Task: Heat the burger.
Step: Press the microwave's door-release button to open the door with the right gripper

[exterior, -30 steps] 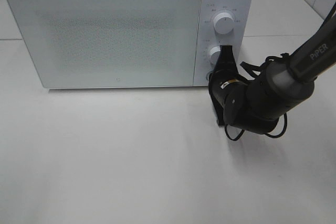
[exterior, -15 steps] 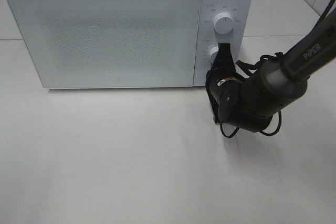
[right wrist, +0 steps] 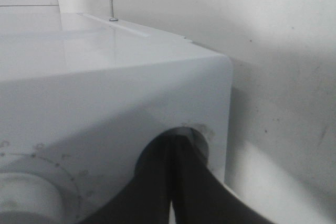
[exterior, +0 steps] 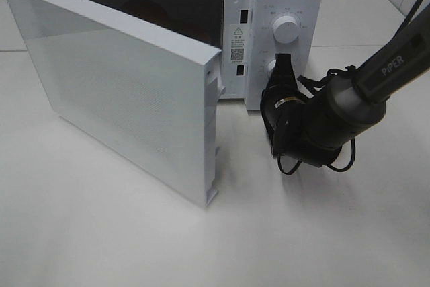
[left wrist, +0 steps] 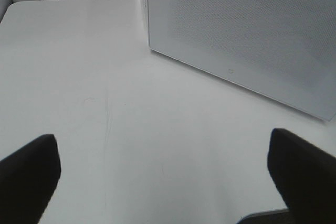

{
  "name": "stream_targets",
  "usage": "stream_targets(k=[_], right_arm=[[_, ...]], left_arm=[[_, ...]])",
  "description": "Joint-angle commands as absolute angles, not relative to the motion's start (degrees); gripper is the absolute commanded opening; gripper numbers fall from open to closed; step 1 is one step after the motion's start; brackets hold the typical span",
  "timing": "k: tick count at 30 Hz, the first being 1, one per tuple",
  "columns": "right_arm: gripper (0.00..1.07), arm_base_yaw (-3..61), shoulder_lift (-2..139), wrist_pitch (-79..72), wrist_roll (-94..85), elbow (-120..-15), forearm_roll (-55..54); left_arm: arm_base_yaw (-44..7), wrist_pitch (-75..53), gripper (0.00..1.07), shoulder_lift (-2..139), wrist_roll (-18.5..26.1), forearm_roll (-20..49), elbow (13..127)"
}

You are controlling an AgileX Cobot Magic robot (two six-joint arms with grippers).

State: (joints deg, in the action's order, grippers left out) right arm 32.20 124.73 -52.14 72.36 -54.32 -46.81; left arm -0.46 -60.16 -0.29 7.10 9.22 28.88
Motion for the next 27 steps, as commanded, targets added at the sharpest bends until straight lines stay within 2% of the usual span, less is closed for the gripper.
stream_targets(k=[1, 8, 17, 21, 27], right_arm=[[0.00, 30.08, 123.42, -63.94, 71.68, -59.42, -41.31], [0.00, 31.00, 121.70, -56.21, 71.10, -57.87, -43.60], [0.00, 32.37, 119.00, -54.26, 71.10, -52.83, -43.95], [0.00, 32.37, 115.79, -46.47, 70.99, -49.10, -41.83], [0.00, 32.37, 112.01, -42.51, 71.16, -44.35, -38.22]], left_arm=[[-0.29, -59.53, 1.00, -1.43, 7.10, 9.51, 28.71], [-0.29, -59.53, 1.00, -1.43, 7.10, 9.51, 28.71], [-0.29, -59.53, 1.00, -1.43, 7.10, 9.51, 28.71], [-0.29, -59.53, 1.00, -1.43, 7.10, 9.51, 28.71], [-0.29, -59.53, 1.00, -1.43, 7.10, 9.51, 28.71]])
